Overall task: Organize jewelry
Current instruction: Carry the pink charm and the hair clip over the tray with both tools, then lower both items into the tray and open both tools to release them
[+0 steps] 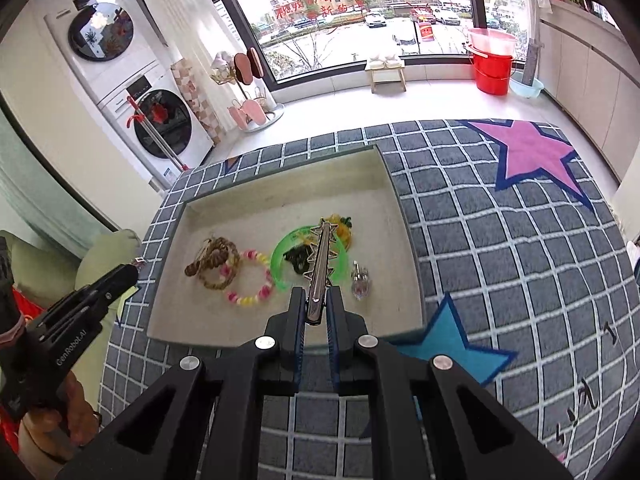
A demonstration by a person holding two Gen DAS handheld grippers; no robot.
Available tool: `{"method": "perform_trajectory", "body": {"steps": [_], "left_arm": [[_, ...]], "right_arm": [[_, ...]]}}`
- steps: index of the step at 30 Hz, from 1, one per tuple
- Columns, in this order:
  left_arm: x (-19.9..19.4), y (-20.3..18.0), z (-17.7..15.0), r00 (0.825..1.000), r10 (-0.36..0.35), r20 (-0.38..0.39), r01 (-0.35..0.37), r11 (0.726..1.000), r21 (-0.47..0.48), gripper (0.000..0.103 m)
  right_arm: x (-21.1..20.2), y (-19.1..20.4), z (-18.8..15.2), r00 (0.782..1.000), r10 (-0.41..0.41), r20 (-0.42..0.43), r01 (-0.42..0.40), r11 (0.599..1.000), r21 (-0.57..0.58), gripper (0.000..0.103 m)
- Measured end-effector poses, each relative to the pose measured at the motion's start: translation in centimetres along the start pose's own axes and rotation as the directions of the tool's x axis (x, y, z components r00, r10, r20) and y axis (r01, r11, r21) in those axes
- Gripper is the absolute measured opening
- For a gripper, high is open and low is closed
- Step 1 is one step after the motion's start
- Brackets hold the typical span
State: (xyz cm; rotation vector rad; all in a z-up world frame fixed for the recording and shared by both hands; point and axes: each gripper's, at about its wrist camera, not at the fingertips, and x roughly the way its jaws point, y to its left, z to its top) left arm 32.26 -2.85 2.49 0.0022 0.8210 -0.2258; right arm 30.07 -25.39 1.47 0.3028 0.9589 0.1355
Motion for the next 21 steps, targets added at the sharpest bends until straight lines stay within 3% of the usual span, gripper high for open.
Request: {"method": "perform_trajectory", "body": {"steps": [10,21], "left_arm": [[3.4,-0.9,0.4,0.999,0.016,-0.042,-0.015,1.000,0.011,0.027],[6.7,-1.0,-0.5,0.996,0.034,-0.088,-0.033,0.999,0.011,0.027]], "right_arm": [[2.6,0.4,1.9,1.000,-0.010,-0.003,0.010,0.999,-0.034,0.011],[5.7,0.7,1.5,0.999,-0.037,-0.028,0.034,0.996,-0.085,0.011]]}}
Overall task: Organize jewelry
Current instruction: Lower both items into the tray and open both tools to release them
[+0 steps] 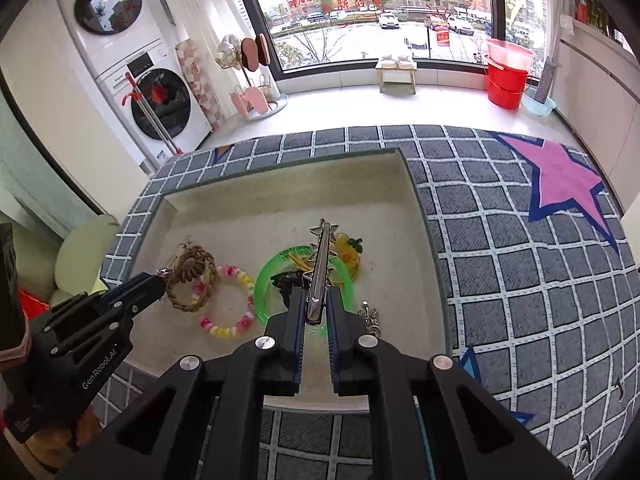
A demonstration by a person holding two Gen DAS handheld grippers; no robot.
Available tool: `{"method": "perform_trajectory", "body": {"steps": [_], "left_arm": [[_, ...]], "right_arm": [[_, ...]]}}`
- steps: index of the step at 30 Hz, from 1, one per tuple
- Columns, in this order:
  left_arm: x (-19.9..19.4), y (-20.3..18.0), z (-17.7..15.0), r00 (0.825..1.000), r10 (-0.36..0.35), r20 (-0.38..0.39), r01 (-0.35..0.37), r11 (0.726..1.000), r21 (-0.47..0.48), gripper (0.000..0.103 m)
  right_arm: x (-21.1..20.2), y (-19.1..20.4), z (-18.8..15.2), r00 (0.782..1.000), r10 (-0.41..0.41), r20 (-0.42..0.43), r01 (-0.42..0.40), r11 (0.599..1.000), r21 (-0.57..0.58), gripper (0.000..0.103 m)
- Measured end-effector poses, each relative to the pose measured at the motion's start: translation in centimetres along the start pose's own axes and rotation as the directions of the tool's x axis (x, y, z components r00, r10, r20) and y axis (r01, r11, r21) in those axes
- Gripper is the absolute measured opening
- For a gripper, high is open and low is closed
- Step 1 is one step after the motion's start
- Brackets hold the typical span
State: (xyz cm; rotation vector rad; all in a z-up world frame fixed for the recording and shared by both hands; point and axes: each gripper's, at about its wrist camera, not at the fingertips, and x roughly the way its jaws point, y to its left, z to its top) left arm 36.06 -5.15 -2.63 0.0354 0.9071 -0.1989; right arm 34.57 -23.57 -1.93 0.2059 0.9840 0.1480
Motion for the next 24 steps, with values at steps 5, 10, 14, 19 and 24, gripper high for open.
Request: {"method": "perform_trajectory", "body": {"steps": [5,10,14,19,24], "left_arm": [[0.7,-0.5,-0.5,1.000,0.019,0.000,-0.019,1.000,0.022,0.027],[1.2,-1.3,-0.9,0.999,0.041,0.003,-0.041,0.997,0.060,0.027],[1.5,-1.5,-1.3,0.999,0.047,-0.005,-0.047,0.997,0.066,0.027],[1.8,-1.7,-1.4,0.998,0.068,-0.011,-0.066,0.994,0.083,0.027],[1.9,-1.6,-1.4,0.997,0.069,-0.025,-0.067,0.995,0.078,0.027]], "right_arm": [[0.9,-0.6,-0.2,1.000,-0.010,-0.014,0.010,1.000,0.009,0.011],[1.8,-0.8,-0.6,1.000,-0.020,-0.024,0.020,1.000,0.014,0.011],[2.4,-1.1,-1.0,0.999,-0.022,-0.035,0.023,0.999,0.022,0.011],[2.6,-0.6,-0.9,0.999,-0.034,-0.032,0.034,0.999,0.004,0.011],[2.7,-0.5,-1.0,0.999,-0.032,-0.040,0.032,0.999,0.002,0.012]]}}
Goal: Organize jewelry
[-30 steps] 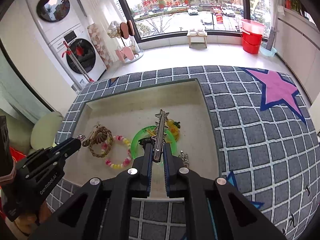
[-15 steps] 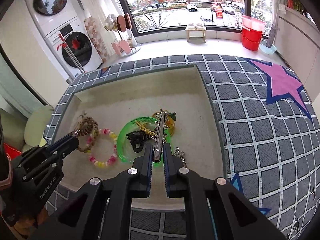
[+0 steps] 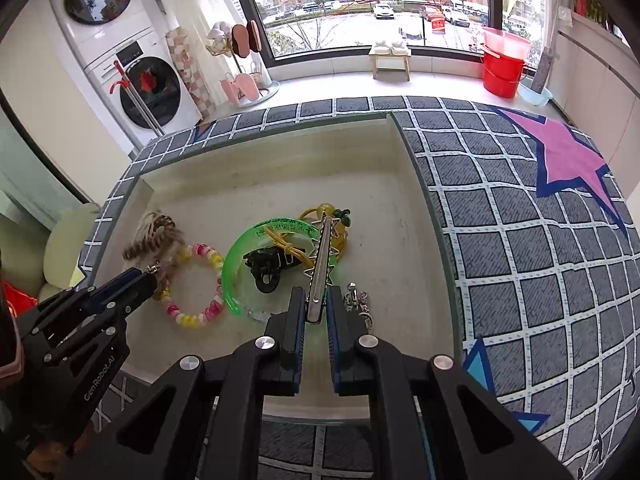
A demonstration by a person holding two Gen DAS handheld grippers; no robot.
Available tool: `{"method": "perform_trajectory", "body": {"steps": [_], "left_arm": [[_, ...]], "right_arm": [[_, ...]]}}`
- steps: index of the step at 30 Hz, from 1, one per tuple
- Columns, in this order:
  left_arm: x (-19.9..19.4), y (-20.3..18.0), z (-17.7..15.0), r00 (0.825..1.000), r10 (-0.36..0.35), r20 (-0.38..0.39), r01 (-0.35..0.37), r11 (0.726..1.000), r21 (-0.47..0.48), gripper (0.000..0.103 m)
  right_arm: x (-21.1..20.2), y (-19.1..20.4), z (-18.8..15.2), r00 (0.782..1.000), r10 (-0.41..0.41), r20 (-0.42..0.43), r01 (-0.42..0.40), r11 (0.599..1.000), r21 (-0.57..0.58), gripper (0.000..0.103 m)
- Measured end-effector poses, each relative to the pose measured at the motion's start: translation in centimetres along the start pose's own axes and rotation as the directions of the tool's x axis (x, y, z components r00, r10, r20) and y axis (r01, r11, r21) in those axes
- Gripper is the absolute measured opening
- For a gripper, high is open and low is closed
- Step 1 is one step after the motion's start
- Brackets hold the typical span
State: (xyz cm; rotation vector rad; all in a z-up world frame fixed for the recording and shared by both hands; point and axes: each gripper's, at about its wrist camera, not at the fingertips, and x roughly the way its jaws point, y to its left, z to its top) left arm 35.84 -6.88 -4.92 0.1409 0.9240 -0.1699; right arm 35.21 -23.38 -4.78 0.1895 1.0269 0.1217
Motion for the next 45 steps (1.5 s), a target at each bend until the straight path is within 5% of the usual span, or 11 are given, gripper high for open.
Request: {"method": "perform_trajectory", "body": {"steps": [5,7,9,14,18,44,45], "left_arm": [[-0.4,-0.3,-0.3,1.000,0.009,0.009,-0.010,1.000,0.011,0.027],[-0.6,-0.3,-0.3,1.000,0.007,0.014,-0.007,1.000,0.008,0.027],[-1.0,-0.3,-0.3,1.000,0.004,0.025,-0.004,1.000,0.003,0.027],[-2.0,0.0,-0.2,0.999,0.016,0.048,-0.016,1.000,-0.004,0.027],[-2.7,0.1,-0.1,0.998,0.009,0.057,-0.009,1.000,-0.007,0.027],[-6.1,1.4,-0.9,0.994,0.043,0.100,-0.042,0.999,-0.017,0.028],[-6.1,1.4,-0.9,0.994,0.044,0.101,-0.043,0.999,-0.018,0.040]], "right_arm": [[0.1,0.2,-0.2,1.000,0.006,-0.007,-0.006,1.000,0.006,0.013],[0.1,0.2,-0.3,1.000,0.010,-0.013,-0.010,1.000,0.007,0.022],[0.0,0.1,-0.3,1.000,0.011,-0.013,-0.011,1.000,0.006,0.045],[-1.3,0.1,-0.4,0.999,0.037,0.018,-0.037,0.999,0.014,0.048],[-2.5,-0.3,-0.5,0.998,0.052,0.043,-0.054,0.998,0.040,0.061],[-5.0,-1.4,-1.8,0.998,0.035,0.054,-0.039,0.996,0.078,0.061],[-5.1,-1.3,-1.9,0.998,0.032,0.055,-0.036,0.996,0.076,0.061]]}}
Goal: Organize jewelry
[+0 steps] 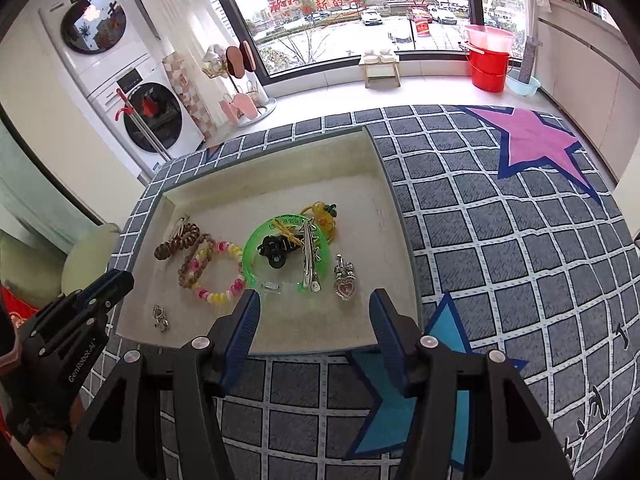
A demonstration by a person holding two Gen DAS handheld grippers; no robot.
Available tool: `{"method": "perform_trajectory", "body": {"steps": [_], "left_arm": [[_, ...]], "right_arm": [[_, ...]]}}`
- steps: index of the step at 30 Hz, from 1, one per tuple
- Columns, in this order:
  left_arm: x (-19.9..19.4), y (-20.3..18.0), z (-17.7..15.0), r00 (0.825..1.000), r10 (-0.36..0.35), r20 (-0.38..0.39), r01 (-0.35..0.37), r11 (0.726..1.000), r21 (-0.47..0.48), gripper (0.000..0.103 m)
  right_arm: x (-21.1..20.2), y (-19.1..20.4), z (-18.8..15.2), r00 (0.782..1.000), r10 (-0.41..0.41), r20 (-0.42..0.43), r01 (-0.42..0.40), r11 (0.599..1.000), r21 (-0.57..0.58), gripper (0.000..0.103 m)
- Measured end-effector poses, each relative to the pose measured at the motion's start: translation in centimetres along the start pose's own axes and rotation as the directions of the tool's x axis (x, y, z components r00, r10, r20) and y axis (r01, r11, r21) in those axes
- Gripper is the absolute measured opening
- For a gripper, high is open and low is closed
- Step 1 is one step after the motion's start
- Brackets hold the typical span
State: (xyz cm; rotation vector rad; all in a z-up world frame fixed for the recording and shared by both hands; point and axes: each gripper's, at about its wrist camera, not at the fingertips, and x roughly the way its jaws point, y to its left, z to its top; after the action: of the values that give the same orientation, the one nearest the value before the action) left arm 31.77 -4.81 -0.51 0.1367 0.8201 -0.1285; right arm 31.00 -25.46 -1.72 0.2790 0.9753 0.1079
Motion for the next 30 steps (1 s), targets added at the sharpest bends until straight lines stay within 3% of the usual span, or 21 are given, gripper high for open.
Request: {"method": "perform_trajectory", "body": {"steps": [1,2,5,8,15,22,30], "left_arm": [[-0.1,0.1,0.0,1.000,0.004,-0.002,-0.004,1.000,-0.005,0.099],[-0.2,0.2,0.0,1.000,0.016,-0.001,-0.016,1.000,-0.016,0.103],[-0.8,0.4,0.0,0.998,0.044,0.045,-0.043,0.999,-0.012,0.103],[-0.7,0.6,0.2,0.998,0.048,0.040,-0.048,0.999,-0.010,0.103],[-1.5,0.3,-1.0,0.998,0.062,0.033,-0.061,0.998,-0.013,0.103],[-2.7,0.2,-2.8,0.997,0.076,0.023,-0.075,0.997,-0.017,0.103],[-4.8,0.6,-6.0,0.998,0.069,0.011,-0.068,0.996,-0.059,0.103]], "right_arm": [[-0.1,0.1,-0.1,1.000,-0.001,0.000,0.001,1.000,-0.002,0.061],[-0.1,0.1,-0.1,1.000,-0.001,0.000,0.001,1.000,-0.006,0.061],[-0.2,0.4,-0.3,1.000,-0.008,0.001,0.008,1.000,-0.018,0.062],[-0.3,0.9,-0.4,0.999,-0.034,0.006,0.034,0.999,-0.040,0.086],[-1.3,1.3,-1.4,0.994,-0.055,0.096,0.058,0.998,-0.032,0.087],[-1.7,2.2,-3.1,0.989,-0.095,0.114,0.106,0.990,-0.091,0.087],[-3.2,2.9,-5.6,0.990,-0.095,0.105,0.107,0.988,-0.113,0.087]]}}
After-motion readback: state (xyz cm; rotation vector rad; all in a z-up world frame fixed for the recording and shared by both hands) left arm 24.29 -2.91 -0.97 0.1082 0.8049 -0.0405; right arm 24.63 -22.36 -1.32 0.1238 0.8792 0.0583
